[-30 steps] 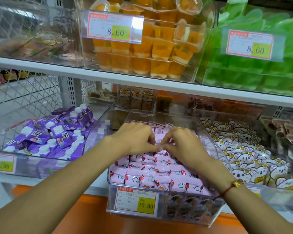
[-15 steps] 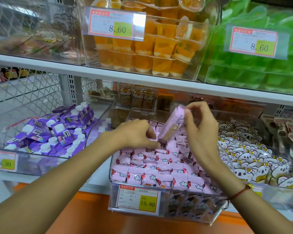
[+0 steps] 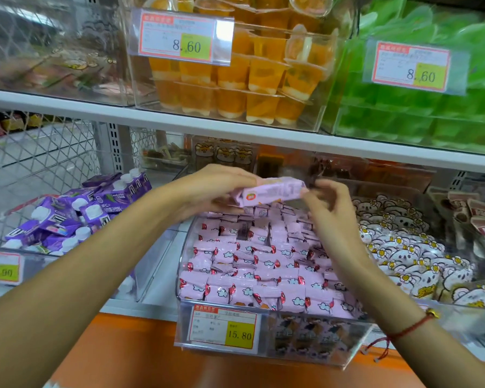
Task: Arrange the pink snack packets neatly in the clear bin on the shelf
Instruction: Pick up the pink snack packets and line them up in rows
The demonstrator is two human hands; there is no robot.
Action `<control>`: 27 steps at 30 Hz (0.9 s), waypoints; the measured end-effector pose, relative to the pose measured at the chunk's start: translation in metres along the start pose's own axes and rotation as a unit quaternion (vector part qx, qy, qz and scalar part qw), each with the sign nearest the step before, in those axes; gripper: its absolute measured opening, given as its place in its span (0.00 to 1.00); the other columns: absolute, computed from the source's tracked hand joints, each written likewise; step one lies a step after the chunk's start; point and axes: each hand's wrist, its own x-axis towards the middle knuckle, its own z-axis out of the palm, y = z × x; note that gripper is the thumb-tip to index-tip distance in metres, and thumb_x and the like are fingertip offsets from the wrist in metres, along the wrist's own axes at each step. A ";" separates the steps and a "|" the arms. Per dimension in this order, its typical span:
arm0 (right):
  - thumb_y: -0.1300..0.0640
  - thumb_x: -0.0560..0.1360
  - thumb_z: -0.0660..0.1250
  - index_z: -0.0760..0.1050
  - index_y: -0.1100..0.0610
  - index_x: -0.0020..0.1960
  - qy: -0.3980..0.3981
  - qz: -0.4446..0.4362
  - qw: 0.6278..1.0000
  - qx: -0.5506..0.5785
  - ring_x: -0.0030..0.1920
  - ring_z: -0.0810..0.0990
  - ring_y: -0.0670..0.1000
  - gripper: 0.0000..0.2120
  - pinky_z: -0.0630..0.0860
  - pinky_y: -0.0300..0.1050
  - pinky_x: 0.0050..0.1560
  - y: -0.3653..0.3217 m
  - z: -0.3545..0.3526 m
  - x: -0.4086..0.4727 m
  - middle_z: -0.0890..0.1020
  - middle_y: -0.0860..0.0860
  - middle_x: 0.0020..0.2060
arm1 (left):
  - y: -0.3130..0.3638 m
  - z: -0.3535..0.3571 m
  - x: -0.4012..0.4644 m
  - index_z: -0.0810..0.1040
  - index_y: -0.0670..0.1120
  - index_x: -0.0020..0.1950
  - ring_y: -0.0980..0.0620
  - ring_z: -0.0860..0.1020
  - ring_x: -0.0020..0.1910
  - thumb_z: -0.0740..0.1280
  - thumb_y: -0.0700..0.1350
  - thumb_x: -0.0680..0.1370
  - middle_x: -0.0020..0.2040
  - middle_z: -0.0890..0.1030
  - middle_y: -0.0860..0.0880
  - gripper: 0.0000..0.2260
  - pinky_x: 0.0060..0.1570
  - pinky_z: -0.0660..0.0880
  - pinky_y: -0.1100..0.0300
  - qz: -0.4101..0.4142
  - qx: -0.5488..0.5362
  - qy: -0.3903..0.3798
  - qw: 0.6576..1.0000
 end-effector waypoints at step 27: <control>0.57 0.75 0.69 0.69 0.55 0.57 0.012 -0.047 0.999 0.006 0.49 0.78 0.53 0.14 0.77 0.43 0.49 0.015 -0.003 0.008 0.78 0.56 0.53 | -0.035 0.023 0.007 0.68 0.49 0.68 0.54 0.73 0.61 0.63 0.43 0.80 0.66 0.73 0.50 0.17 0.60 0.71 0.56 0.096 0.358 -0.010 0.929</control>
